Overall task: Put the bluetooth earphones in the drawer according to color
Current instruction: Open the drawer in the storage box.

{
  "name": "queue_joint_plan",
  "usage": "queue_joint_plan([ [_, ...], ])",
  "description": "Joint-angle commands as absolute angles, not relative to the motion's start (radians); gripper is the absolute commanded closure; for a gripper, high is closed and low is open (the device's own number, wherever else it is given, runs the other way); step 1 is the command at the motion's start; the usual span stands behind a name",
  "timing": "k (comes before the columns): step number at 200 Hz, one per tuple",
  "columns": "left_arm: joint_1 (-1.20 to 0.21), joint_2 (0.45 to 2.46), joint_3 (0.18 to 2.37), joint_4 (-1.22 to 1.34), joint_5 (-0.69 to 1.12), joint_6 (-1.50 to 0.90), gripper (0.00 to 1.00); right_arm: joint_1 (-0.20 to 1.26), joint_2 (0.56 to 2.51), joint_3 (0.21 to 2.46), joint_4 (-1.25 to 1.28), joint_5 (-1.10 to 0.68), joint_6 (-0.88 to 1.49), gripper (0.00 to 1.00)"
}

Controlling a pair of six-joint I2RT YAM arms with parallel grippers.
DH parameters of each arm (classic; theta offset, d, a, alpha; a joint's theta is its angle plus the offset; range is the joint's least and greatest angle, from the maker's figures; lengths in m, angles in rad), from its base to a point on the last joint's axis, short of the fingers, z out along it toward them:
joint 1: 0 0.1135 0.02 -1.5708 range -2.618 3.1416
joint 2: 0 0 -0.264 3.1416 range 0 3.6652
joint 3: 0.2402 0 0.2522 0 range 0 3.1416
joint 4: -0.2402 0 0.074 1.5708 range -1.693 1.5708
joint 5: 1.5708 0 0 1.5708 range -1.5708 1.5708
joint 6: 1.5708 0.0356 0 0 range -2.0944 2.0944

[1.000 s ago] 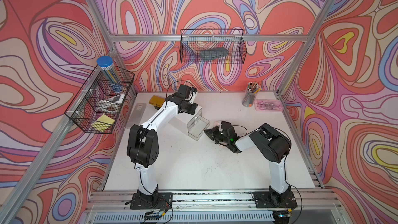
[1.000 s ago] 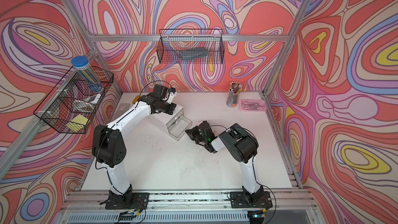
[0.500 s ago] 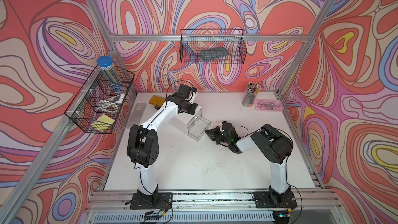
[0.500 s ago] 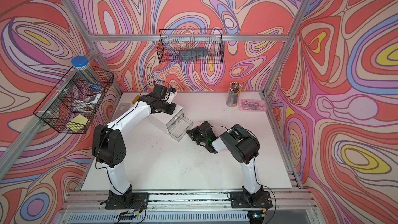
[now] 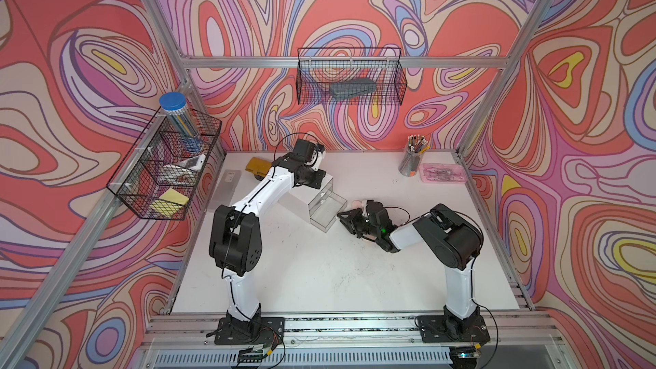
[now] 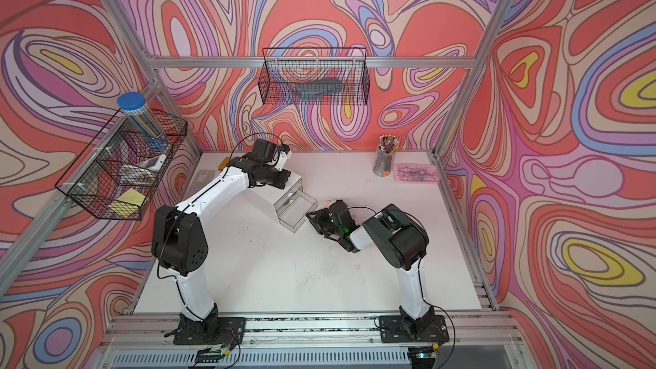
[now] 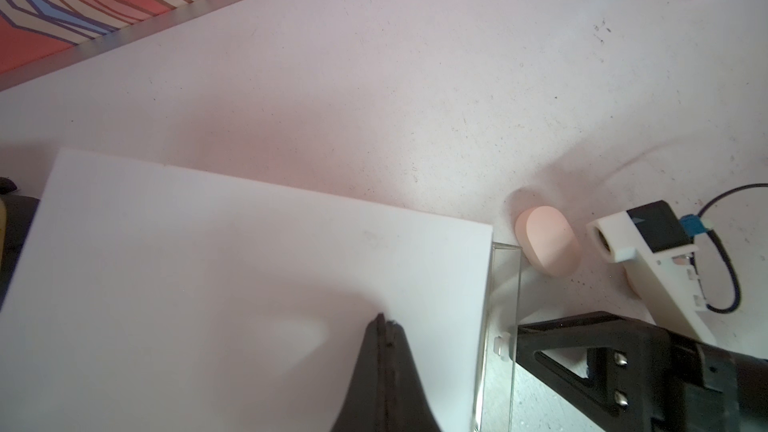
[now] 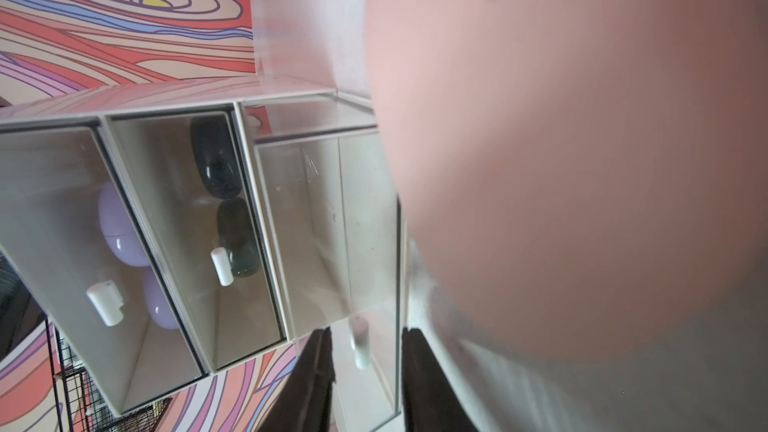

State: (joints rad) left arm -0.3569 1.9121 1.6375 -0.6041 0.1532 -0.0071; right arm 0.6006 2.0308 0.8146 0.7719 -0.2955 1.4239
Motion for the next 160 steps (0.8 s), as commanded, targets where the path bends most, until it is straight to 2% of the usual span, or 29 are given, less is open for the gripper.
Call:
queue_joint_plan([
  [1,-0.369,2.062,1.525,-0.931,0.135,-0.004,1.00,0.596,2.007,0.826,0.751,-0.285,1.411,0.61],
  [65,-0.369,2.065,1.528,-0.932,0.143,-0.004,1.00,0.595,1.969,0.811,0.795,-0.292,1.412,0.41],
  [113,-0.370,2.065,1.528,-0.933,0.141,-0.003,1.00,0.595,1.900,0.811,0.738,-0.284,1.377,0.38],
  [145,-0.370,2.066,1.527,-0.931,0.142,-0.004,1.00,0.595,1.793,0.838,0.567,-0.270,1.237,0.16],
  [160,-0.369,2.066,1.528,-0.933,0.141,-0.004,1.00,0.595,1.722,0.867,0.414,-0.246,1.123,0.10],
])
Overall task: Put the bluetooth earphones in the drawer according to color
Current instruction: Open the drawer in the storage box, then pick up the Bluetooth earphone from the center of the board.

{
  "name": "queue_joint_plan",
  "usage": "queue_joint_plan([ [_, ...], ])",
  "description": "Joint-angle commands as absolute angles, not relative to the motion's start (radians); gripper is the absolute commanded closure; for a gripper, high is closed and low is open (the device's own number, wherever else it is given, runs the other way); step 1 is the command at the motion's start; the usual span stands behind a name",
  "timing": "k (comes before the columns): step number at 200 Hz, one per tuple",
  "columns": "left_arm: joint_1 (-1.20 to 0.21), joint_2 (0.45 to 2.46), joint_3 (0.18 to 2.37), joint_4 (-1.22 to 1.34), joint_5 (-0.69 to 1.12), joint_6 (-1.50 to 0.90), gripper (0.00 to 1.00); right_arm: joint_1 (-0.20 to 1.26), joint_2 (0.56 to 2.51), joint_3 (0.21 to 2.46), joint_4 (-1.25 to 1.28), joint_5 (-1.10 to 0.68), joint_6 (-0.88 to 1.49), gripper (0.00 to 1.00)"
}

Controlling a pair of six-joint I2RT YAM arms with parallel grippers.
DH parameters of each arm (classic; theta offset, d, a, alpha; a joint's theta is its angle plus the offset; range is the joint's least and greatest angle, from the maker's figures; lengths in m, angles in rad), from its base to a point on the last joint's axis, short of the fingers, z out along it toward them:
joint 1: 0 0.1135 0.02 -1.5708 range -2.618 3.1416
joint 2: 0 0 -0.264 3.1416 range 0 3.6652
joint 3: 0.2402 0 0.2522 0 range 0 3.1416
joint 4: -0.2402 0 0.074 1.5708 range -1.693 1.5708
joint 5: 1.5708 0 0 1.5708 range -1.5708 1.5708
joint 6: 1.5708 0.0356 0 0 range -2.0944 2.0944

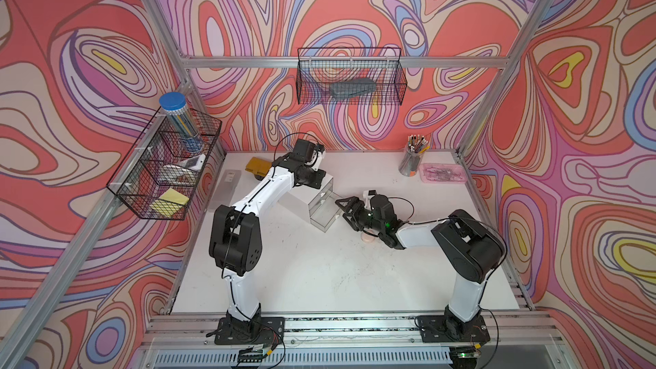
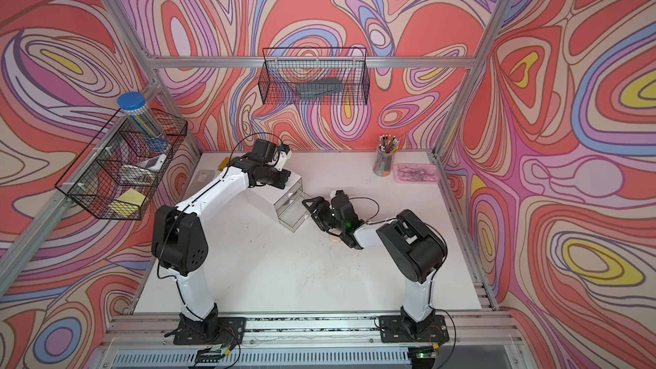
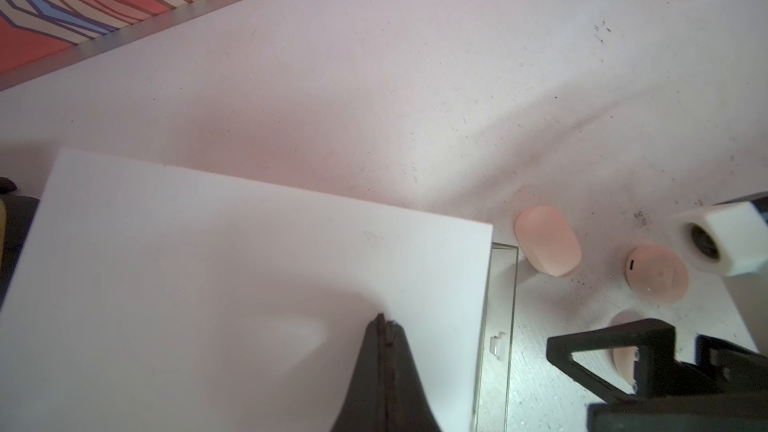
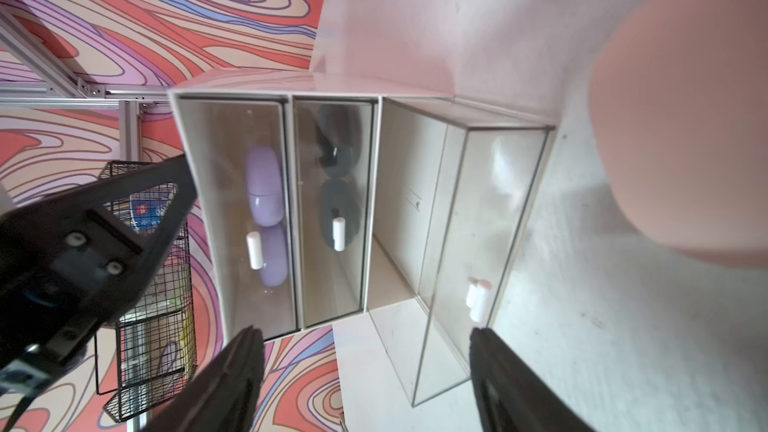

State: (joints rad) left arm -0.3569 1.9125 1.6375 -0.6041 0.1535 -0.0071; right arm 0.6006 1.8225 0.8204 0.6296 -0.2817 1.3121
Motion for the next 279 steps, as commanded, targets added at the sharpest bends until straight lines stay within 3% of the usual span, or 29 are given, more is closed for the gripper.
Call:
queue_joint_plan([
  [1,-0.369,2.066,1.528,-0.933,0.141,-0.004,1.00,0.596,1.718,0.869,0.403,-0.243,1.115,0.10],
  [61,-0.369,2.056,1.525,-0.930,0.146,-0.005,1.00,0.573,1.582,1.097,-0.344,0.010,0.731,0.02],
  [129,-0.370,2.056,1.528,-0.934,0.147,-0.005,1.00,0.486,1.663,1.218,-0.675,0.105,0.553,0.02],
  [279,-0.370,2.066,1.527,-0.937,0.141,-0.006,1.00,0.486,1.954,1.322,-0.752,0.082,0.451,0.19],
])
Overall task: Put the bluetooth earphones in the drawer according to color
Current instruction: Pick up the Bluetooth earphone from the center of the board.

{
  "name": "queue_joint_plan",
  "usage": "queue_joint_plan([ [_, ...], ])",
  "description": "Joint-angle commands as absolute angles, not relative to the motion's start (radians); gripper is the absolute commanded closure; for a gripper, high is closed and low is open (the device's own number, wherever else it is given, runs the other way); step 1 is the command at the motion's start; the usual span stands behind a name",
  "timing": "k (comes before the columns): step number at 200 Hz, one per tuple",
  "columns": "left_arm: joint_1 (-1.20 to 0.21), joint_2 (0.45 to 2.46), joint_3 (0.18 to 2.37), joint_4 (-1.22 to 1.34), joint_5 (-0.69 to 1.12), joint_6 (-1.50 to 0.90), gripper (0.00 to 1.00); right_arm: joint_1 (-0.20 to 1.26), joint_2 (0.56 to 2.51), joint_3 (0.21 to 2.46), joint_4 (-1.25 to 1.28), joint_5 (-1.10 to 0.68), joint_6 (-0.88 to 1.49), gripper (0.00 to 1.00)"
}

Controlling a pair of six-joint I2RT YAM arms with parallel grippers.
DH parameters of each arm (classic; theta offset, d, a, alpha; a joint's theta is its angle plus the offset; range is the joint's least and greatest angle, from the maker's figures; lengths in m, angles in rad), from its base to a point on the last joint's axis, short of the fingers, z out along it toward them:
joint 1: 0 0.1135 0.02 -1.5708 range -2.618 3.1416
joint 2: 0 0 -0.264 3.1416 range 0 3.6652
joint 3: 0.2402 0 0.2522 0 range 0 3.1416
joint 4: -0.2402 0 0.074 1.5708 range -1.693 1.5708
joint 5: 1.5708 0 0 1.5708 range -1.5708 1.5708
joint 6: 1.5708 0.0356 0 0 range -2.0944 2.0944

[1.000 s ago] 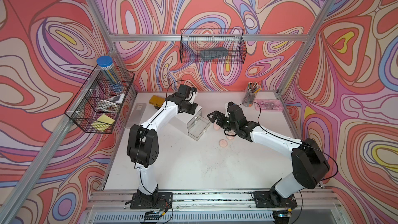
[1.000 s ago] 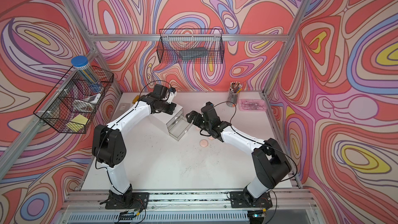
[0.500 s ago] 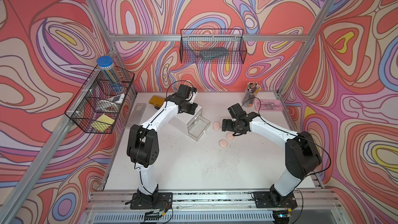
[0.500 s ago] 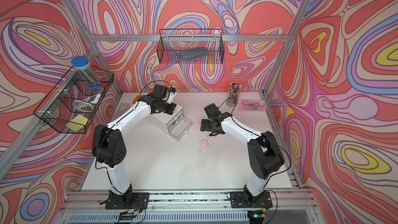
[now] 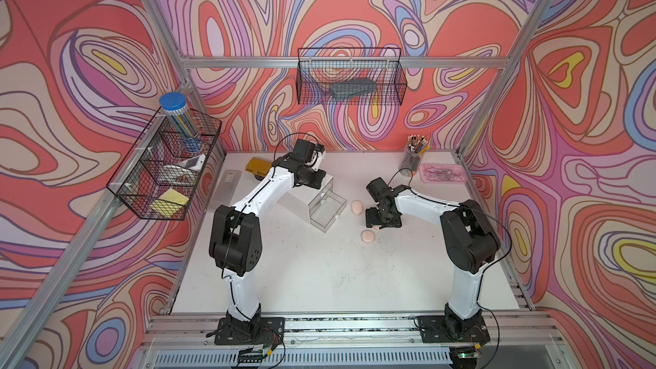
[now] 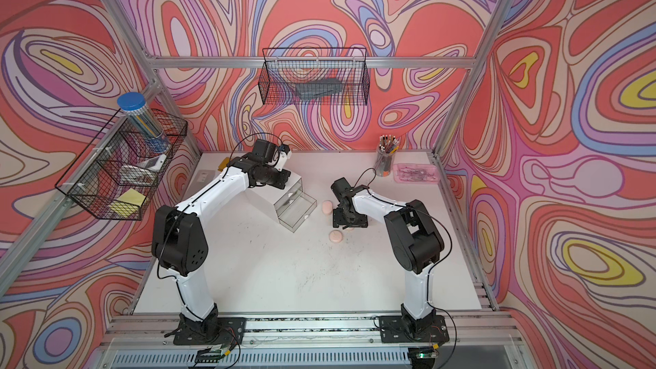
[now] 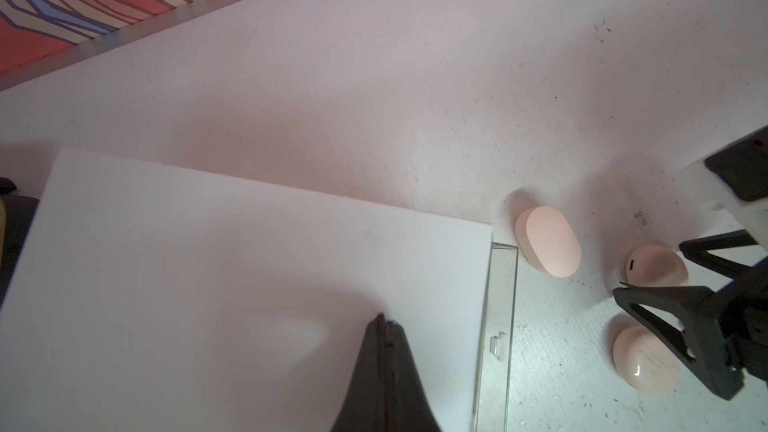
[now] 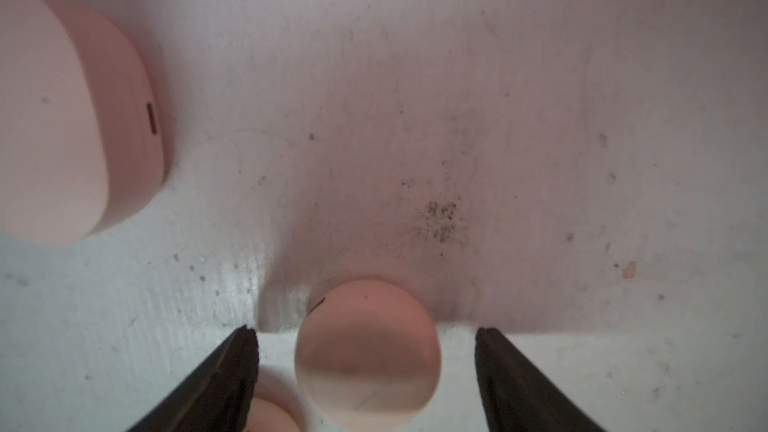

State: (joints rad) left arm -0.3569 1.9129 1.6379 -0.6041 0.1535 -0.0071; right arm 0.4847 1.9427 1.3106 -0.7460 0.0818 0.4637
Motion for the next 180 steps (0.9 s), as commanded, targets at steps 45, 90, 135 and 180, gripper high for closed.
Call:
queue_joint_plan([
  [45,-0.369,2.071,1.528,-0.937,0.140,-0.005,1.00,0.486,1.959,1.304,-0.728,0.069,0.447,0.25],
  [90,-0.370,2.075,1.528,-0.939,0.139,-0.006,1.00,0.482,1.960,1.300,-0.701,0.070,0.444,0.34],
  [135,-0.370,2.077,1.526,-0.938,0.137,-0.003,1.00,0.482,1.965,1.310,-0.709,0.070,0.441,0.44],
  [180,-0.370,2.075,1.526,-0.939,0.139,-0.003,1.00,0.481,1.923,1.314,-0.707,0.072,0.443,0.52],
])
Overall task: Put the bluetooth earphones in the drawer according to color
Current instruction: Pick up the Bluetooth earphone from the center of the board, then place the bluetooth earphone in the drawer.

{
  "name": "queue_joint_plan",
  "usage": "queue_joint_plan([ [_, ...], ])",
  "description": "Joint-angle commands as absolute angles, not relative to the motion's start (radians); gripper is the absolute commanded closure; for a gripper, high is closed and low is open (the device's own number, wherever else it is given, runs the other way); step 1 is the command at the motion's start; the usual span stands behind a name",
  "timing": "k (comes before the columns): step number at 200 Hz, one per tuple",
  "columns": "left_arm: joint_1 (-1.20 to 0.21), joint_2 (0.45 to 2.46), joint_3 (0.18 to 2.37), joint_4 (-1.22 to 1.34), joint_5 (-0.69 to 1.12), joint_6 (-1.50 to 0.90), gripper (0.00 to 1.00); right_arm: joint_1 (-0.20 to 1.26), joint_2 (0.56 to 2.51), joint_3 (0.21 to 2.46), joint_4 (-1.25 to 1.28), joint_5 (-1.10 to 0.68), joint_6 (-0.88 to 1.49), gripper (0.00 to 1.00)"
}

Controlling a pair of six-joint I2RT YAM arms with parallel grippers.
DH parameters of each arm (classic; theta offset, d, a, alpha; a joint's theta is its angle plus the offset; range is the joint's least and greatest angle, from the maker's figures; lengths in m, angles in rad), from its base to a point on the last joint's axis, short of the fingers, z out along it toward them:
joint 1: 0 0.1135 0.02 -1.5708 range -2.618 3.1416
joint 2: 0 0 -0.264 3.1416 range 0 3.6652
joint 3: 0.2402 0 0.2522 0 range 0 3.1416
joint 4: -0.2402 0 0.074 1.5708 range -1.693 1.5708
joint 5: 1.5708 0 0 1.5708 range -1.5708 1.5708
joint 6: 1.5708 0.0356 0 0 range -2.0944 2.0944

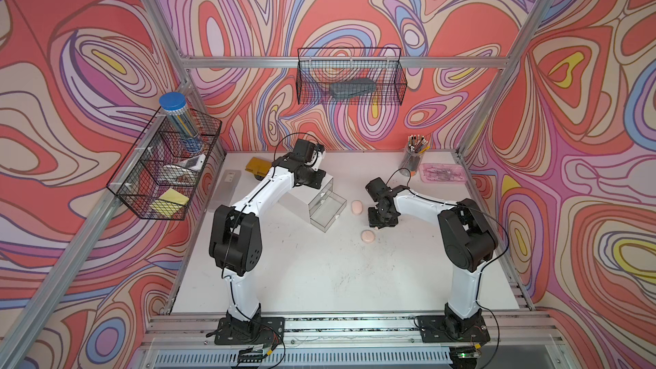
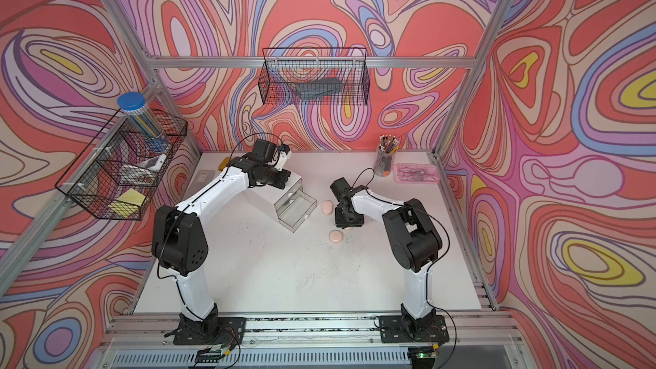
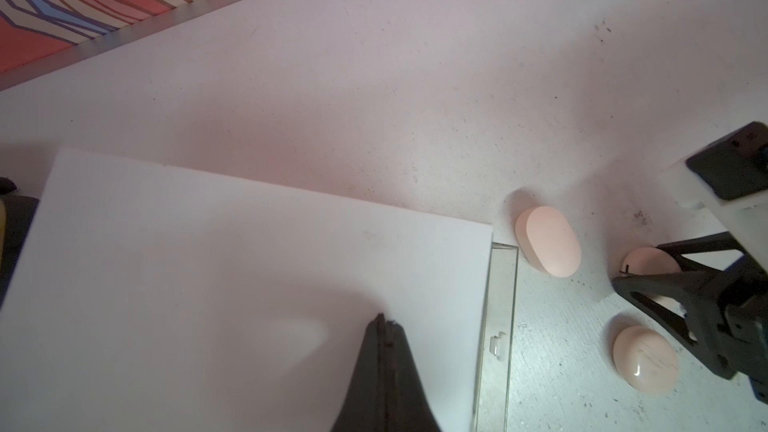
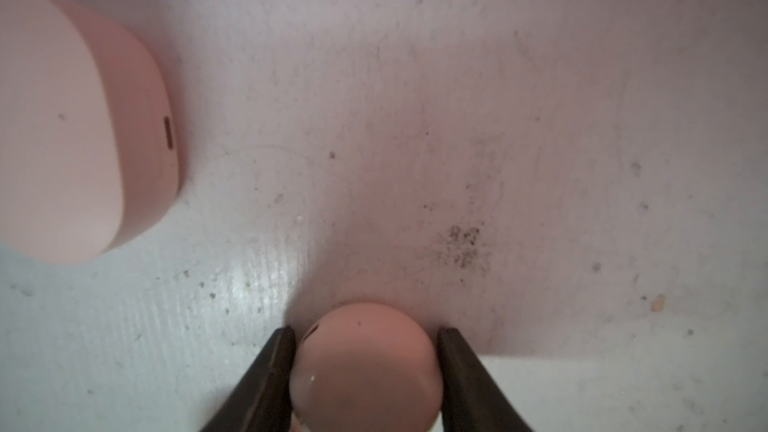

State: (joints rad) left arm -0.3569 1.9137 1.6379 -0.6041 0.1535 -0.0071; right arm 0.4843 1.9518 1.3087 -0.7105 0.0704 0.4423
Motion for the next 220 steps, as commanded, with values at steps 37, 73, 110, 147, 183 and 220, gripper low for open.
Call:
queue_joint_plan([
  [37,-0.370,2.080,1.528,-0.939,0.139,-0.003,1.00,0.482,1.872,1.372,-0.729,0.071,0.427,0.54],
  [73,-0.368,2.079,1.527,-0.939,0.138,-0.004,1.00,0.514,1.858,1.462,-0.727,0.041,0.402,0.54],
  [110,-0.369,2.080,1.527,-0.939,0.140,-0.005,1.00,0.565,1.921,1.578,-0.708,-0.005,0.390,0.54],
  [147,-0.369,2.069,1.523,-0.940,0.134,-0.002,1.00,0.608,2.017,1.715,-0.716,-0.049,0.397,0.54],
  [183,-0.368,2.074,1.525,-0.942,0.135,-0.004,1.00,0.631,2.077,1.774,-0.704,-0.118,0.406,0.54],
  [220,-0.369,2.071,1.522,-0.942,0.136,-0.003,1.00,0.636,2.076,1.732,-0.640,-0.169,0.420,0.56],
])
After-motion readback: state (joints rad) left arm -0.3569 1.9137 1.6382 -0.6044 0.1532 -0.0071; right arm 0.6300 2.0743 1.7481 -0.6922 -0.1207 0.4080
